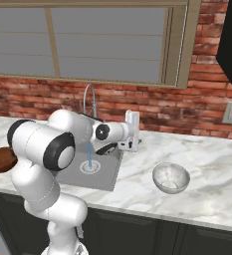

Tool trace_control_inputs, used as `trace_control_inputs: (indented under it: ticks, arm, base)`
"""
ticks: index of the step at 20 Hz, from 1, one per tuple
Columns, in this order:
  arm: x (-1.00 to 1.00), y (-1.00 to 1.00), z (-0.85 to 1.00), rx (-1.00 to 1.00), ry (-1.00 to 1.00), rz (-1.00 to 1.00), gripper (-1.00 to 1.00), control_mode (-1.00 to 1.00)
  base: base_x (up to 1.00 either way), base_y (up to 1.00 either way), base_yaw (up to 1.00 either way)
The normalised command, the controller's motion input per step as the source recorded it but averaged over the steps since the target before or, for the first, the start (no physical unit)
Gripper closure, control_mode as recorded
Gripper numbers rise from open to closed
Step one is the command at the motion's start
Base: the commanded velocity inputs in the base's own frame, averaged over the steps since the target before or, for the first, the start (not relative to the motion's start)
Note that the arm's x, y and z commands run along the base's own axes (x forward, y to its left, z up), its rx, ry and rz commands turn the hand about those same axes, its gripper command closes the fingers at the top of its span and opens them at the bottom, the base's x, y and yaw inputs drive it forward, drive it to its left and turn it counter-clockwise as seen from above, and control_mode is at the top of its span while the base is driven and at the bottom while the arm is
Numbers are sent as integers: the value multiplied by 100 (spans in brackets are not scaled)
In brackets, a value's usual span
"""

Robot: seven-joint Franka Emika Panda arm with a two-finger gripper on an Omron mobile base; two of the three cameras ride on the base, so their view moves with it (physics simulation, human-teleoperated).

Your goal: Rinse each bowl for a few seconds and place them down in the sink or on the counter.

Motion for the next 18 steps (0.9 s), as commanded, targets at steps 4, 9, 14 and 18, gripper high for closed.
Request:
trace_control_inputs:
  ticks: [4, 9, 14, 18]
  arm:
    - [18, -25, 54, 2, 0, -8, -100, -100]
    - [8, -24, 59, 2, 0, -1, -100, -100]
    - [-25, -12, 62, 0, -4, 11, -100, -100]
    - [-18, -6, 62, 0, 0, 3, -100, -100]
  base:
    - [0, 0, 0]
    - [0, 0, 0]
    - [0, 0, 0]
    - [0, 0, 0]
